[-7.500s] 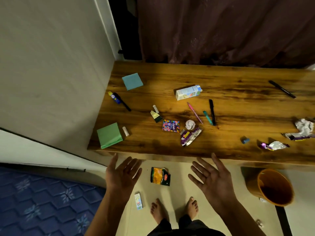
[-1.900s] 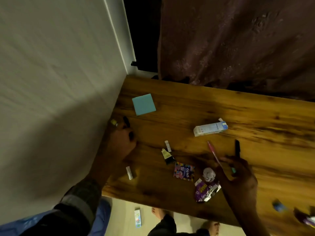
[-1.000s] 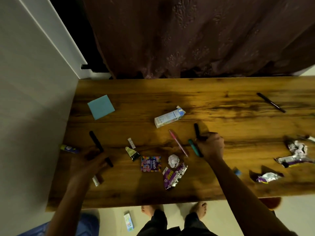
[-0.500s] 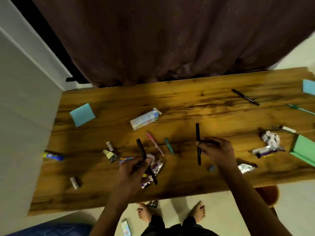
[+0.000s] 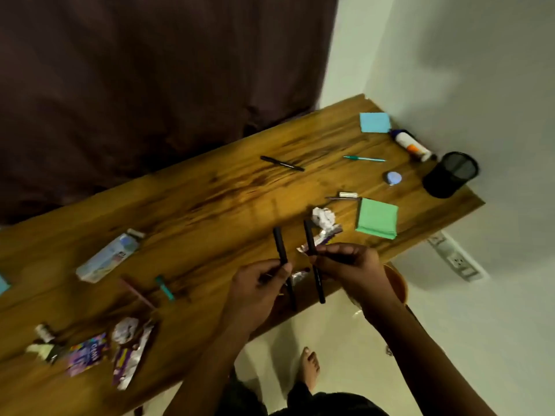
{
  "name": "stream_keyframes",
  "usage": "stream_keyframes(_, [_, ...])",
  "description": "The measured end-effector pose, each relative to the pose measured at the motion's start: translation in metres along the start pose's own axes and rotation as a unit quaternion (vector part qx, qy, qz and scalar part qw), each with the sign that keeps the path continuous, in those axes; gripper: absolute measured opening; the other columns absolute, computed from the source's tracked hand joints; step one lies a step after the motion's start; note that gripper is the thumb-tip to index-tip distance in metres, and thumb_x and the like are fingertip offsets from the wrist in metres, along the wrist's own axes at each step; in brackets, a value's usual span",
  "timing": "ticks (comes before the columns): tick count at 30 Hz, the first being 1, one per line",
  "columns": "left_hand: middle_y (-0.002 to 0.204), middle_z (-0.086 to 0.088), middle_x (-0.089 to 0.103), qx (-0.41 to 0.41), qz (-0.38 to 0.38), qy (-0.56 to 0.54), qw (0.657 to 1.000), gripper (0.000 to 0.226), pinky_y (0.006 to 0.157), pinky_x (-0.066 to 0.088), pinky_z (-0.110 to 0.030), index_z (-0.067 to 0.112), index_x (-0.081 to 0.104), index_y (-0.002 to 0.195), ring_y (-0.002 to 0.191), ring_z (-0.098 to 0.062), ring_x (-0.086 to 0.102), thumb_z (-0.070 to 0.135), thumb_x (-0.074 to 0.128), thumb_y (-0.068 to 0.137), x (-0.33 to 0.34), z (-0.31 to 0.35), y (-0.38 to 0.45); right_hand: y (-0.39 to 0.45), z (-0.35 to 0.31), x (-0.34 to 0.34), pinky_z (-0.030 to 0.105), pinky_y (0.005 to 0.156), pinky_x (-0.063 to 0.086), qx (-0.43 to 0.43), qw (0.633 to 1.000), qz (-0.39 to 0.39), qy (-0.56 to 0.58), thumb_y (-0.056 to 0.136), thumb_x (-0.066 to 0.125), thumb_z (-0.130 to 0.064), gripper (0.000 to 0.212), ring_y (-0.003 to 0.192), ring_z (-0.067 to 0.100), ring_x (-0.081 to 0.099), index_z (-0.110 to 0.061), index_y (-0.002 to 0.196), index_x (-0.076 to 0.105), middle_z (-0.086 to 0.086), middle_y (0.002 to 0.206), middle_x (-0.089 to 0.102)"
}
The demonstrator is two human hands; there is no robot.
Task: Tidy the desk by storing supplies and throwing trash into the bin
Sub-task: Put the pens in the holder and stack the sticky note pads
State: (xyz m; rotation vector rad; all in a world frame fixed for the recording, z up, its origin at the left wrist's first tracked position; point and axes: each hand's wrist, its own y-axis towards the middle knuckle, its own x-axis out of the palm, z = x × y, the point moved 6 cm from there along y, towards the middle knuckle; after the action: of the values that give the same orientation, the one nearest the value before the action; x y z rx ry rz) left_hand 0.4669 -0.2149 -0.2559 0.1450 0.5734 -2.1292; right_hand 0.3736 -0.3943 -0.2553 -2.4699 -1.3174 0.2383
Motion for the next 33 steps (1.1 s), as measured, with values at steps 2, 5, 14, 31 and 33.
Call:
stream_keyframes(2, [0.09, 0.02, 0.077, 0.015, -0.027, 0.02, 0.999, 0.011, 0.083, 0.062, -0.036, 0.047, 0.076, 0.09, 0.088, -0.003, 0.071, 0.042, 0.067, 0.095, 0.028, 0.012, 0.007, -0.005, -0.003, -0.022, 0.034, 0.08, 0.061, -0.011, 1.0, 0.021, 0.009, 0.083, 0.078, -0.001, 0.02, 0.086, 0.021, 0.076, -0.02, 0.087, 0.081, 0.004, 0.088, 0.08])
stream_keyframes(5, [0.096, 0.018, 0.078, 0.048, -0.057, 0.042, 0.996, 0.012, 0.088, 0.061, -0.042, 0.043, 0.076, 0.099, 0.092, 0.001, 0.07, 0.036, 0.066, 0.097, 0.058, 0.032, 0.015, -0.007, 0.0, -0.046, 0.042, 0.084, 0.061, -0.005, 0.999, 0.049, 0.001, 0.082, 0.08, -0.007, 0.018, 0.088, 0.02, 0.076, -0.024, 0.085, 0.081, 0.001, 0.088, 0.08])
stream_keyframes(14, [0.074, 0.0, 0.068, 0.109, -0.178, 0.047, 0.977, 0.027, 0.06, 0.045, -0.031, 0.015, 0.079, 0.097, 0.065, -0.008, 0.059, 0.028, 0.056, 0.104, 0.141, 0.069, 0.051, 0.0, -0.001, -0.11, 0.031, 0.067, 0.058, 0.017, 0.991, 0.124, 0.056, 0.081, 0.082, -0.009, 0.015, 0.068, 0.015, 0.073, -0.014, 0.095, 0.079, 0.005, 0.081, 0.079])
stream_keyframes(31, [0.1, 0.013, 0.077, 0.222, -0.273, 0.011, 0.936, 0.023, 0.075, 0.063, -0.027, 0.018, 0.078, 0.112, 0.083, -0.006, 0.077, 0.021, 0.078, 0.09, 0.245, 0.185, 0.178, 0.061, -0.089, -0.23, 0.034, 0.073, 0.063, -0.081, 0.957, 0.278, -0.009, 0.076, 0.084, -0.002, 0.021, 0.081, 0.022, 0.076, -0.009, 0.095, 0.08, 0.004, 0.088, 0.079])
stream_keyframes(33, [0.108, 0.008, 0.076, 0.265, -0.281, 0.037, 0.922, 0.024, 0.074, 0.062, -0.021, 0.014, 0.076, 0.117, 0.085, -0.005, 0.076, 0.016, 0.073, 0.094, 0.254, 0.198, 0.18, 0.064, -0.095, -0.24, 0.032, 0.07, 0.062, -0.092, 0.953, 0.285, -0.05, 0.077, 0.084, -0.006, 0.018, 0.08, 0.022, 0.076, -0.009, 0.094, 0.08, 0.003, 0.088, 0.079])
